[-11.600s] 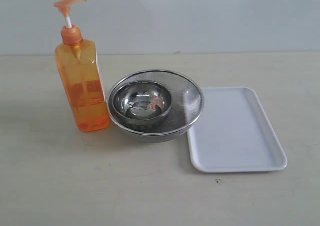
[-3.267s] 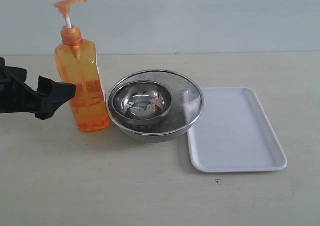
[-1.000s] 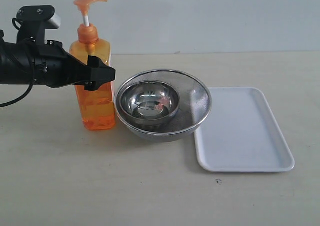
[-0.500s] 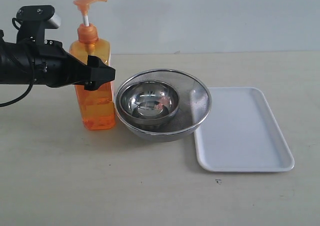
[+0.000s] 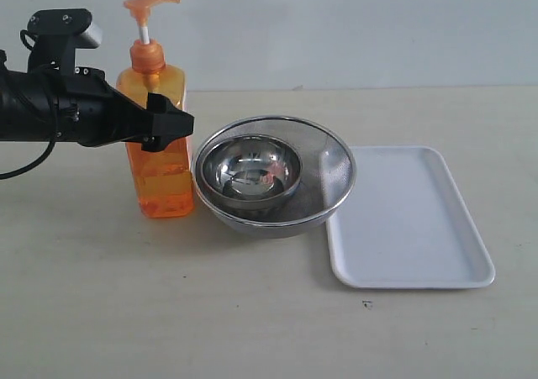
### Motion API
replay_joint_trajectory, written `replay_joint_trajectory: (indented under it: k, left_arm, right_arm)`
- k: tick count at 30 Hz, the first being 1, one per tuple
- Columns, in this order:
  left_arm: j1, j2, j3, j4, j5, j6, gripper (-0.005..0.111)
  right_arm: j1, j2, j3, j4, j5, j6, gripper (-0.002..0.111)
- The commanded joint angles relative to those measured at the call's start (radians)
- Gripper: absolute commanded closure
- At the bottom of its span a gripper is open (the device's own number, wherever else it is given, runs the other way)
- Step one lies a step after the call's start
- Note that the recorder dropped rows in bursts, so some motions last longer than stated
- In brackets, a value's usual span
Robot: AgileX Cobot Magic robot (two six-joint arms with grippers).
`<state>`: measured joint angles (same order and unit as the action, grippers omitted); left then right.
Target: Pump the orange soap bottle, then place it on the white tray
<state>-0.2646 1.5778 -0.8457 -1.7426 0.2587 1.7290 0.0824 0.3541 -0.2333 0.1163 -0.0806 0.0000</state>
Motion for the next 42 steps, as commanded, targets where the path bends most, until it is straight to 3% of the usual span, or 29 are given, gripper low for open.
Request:
replay_joint_trajectory:
  k: [1,9,16,22,24,27,31,38,42]
  left_arm:
    - [-0.004,0.001,-0.005,-0.002,0.022,-0.002,0.010]
    - [-0.004,0.001,-0.005,-0.002,0.022,-0.002,0.010]
    - [-0.004,0.001,-0.005,-0.002,0.022,-0.002,0.010]
    - [-0.004,0.001,-0.005,-0.002,0.022,-0.002,0.010]
    - [-0.004,0.001,-0.005,-0.002,0.022,-0.002,0.010]
    - [-0.004,0.001,-0.005,-0.002,0.022,-0.002,0.010]
    - [-0.004,0.001,-0.005,-0.002,0.022,-0.002,0.010]
    - [-0.004,0.001,-0.005,-0.002,-0.004,-0.002,0.010]
    - [-0.004,0.001,-0.005,-0.002,-0.040,-0.002,0.010]
  right_arm:
    - [-0.003,0.362,-0.247,0.001,0.070,-0.067,0.108]
    - [-0.003,0.705,-0.469,0.008,0.053,-0.012,0.108]
    - [-0.003,0.739,-0.497,0.008,-0.029,0.081,0.108]
    - [0.000,0.772,-0.514,0.008,0.034,0.098,0.108]
    - [0.009,0.836,-0.569,0.004,0.122,0.064,0.108]
    - [0.121,0.982,-0.675,0.004,0.195,-0.134,0.108]
    - [0.239,1.116,-0.796,0.004,0.203,-0.223,0.108]
    - [0.330,1.331,-1.008,0.012,0.302,-0.362,0.108]
    - [0.361,1.433,-1.113,0.143,0.378,-0.505,0.108]
